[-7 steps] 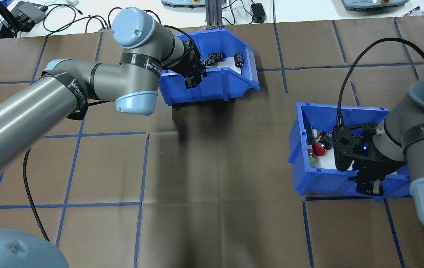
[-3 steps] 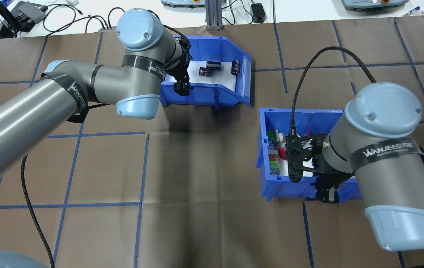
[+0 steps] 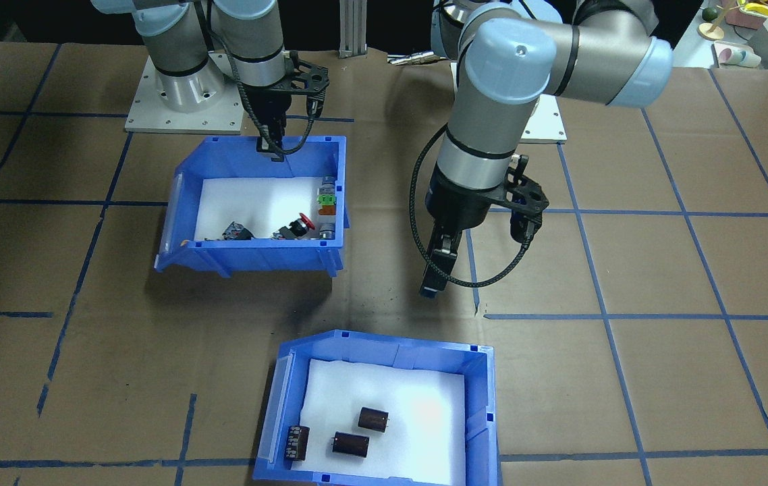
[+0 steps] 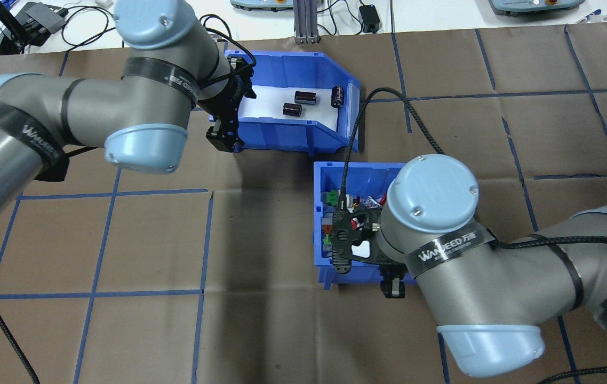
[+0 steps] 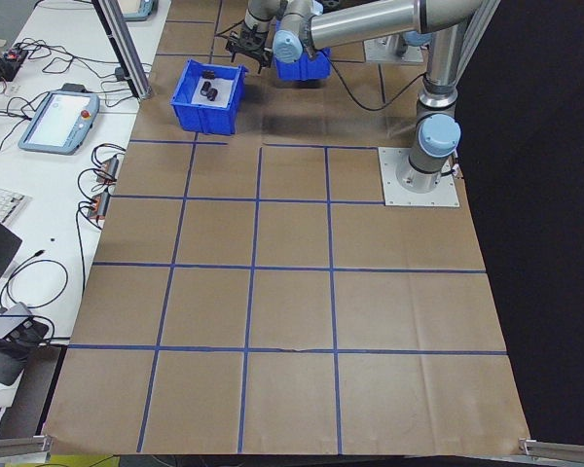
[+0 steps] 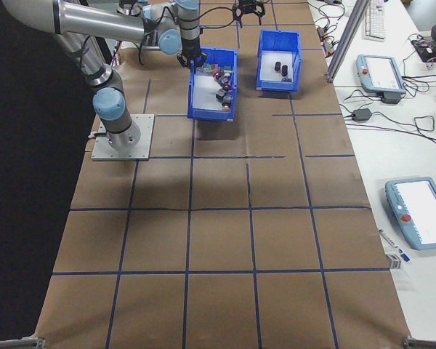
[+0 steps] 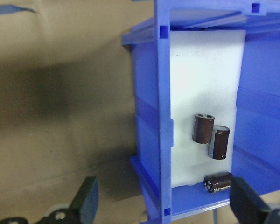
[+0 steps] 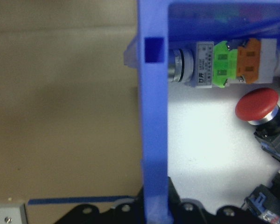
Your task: Place battery box in front
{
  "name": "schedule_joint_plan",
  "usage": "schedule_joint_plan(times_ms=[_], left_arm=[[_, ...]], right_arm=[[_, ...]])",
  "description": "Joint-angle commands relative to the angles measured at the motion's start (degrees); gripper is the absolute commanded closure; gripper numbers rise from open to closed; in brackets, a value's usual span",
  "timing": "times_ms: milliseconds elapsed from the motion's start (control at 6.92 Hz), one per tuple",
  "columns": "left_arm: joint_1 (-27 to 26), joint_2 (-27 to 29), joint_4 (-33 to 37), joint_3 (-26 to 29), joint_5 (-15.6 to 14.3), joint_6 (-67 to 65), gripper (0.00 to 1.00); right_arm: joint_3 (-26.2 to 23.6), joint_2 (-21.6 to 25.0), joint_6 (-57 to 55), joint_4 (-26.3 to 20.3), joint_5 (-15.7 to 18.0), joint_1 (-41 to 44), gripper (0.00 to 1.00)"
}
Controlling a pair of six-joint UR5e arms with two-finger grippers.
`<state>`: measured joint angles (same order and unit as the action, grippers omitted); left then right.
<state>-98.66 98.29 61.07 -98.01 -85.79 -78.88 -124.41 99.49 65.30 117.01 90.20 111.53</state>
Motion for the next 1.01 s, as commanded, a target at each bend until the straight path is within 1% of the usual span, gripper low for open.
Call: schedule_joint_plan(times_ms=[0, 144, 289, 433, 578, 722, 867], left_arm=[[6.35, -8.78, 14.83, 0.37, 0.01, 26.8, 0.0], [8.99, -10.9, 15.91, 0.28, 0.01, 42.42, 0.0], [10.23, -11.79, 16.8, 0.45, -0.08, 57.89, 0.0], [10.33, -13.72, 19.5, 0.89, -0.08, 69.18, 0.0], [10.33, -16.0, 24.31, 1.16, -1.91, 76.08, 0.0], [10.33, -16.63, 26.8, 1.42, -9.5, 84.07, 0.0], [10.33, -17.85, 27.17, 1.6, -10.53, 85.28, 0.0]], right_arm=[[0.13, -4.29, -6.23, 4.36, 0.32, 5.61, 1.0], [0.22, -4.74, -7.11, 5.93, 0.06, 5.89, 1.0], [0.22, -5.87, -7.9, 7.08, 0.06, 6.5, 1.0], [0.22, -7.71, -8.0, 9.96, 0.06, 7.81, 1.0], [0.22, -8.95, -7.74, 12.17, 0.5, 8.95, 1.0], [0.13, -9.13, -7.04, 12.1, 0.67, 9.14, 0.98], [-0.04, -9.22, -7.73, 12.1, 0.59, 9.31, 0.28]])
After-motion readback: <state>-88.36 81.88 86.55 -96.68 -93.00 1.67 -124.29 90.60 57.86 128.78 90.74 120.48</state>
